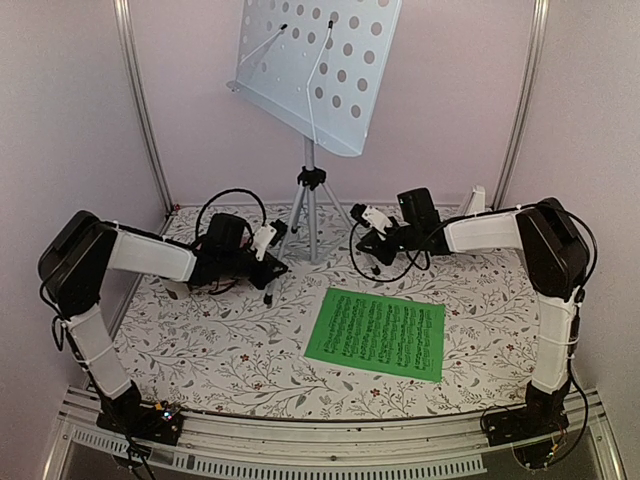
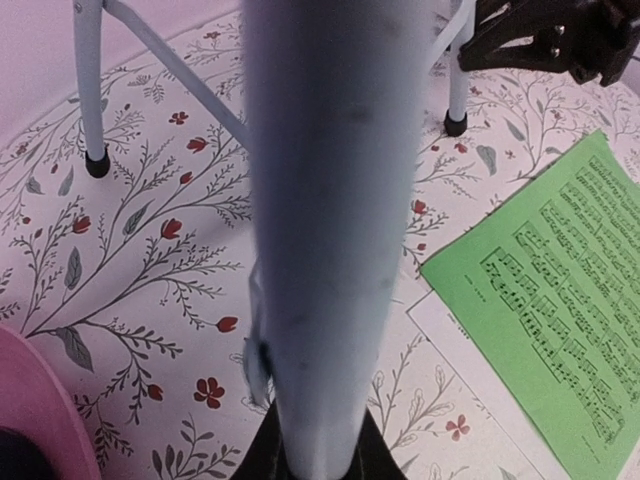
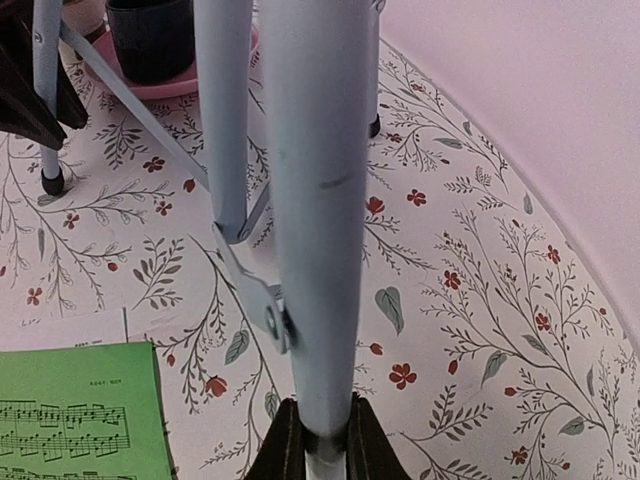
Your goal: Set up the instrument practice props
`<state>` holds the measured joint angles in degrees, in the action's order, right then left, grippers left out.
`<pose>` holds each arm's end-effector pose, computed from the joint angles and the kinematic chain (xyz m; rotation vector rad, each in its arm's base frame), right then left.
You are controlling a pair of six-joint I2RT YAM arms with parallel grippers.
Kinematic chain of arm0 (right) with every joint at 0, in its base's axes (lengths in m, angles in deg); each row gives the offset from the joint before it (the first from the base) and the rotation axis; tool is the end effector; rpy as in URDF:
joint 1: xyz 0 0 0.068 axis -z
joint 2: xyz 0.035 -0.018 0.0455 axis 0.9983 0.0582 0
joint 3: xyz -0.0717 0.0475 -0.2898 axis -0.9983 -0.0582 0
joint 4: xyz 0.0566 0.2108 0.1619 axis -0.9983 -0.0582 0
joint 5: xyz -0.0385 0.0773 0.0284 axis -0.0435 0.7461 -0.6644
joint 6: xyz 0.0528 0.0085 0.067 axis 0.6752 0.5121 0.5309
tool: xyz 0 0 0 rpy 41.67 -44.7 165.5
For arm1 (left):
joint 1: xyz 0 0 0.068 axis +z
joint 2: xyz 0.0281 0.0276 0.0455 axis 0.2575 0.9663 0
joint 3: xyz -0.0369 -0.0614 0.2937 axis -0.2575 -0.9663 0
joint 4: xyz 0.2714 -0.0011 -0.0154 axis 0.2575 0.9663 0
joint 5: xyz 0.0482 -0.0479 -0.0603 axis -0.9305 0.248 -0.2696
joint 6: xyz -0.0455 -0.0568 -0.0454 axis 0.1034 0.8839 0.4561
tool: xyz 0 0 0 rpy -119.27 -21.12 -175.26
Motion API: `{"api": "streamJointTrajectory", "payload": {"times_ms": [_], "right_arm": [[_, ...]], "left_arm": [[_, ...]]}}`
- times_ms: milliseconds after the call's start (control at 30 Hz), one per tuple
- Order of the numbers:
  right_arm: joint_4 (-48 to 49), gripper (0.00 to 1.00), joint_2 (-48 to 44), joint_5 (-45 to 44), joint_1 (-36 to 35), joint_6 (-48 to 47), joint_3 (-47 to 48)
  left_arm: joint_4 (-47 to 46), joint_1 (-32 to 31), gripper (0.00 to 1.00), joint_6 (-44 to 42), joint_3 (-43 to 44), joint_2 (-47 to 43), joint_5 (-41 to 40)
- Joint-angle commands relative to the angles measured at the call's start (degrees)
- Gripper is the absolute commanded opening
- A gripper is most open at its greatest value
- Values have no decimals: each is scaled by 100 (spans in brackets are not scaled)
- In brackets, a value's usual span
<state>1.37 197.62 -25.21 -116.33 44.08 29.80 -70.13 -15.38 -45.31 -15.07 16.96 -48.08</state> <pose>0.4331 0.2757 0.1766 -1.2121 1.7927 0.3854 0.3536 -0.2273 0.1607 0.7823 2.0903 -0.5182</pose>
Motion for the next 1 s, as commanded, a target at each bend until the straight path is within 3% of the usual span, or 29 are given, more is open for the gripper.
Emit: {"api": "streamJointTrajectory", "payload": {"times_ms": [0,267,500,700,967], "right_arm": [[-76,0,-547,-569,601,110,-424],[-79,0,-517,-845,983,-68,-574],[84,0,-301,-460,994,-51,-311],[160,0,-232,-332,957,-241,-219],[269,8,-205,-208,823,-285,-42]], "left_arm": [[303,64,0,164,-331,-320,-242],[199,-424,0,426,-661,-313,-211],[-214,-1519,0,1186,-756,-129,-439],[-673,-2065,2,1967,-938,-151,-822],[-658,-2326,7,2525,-329,524,-751]]}}
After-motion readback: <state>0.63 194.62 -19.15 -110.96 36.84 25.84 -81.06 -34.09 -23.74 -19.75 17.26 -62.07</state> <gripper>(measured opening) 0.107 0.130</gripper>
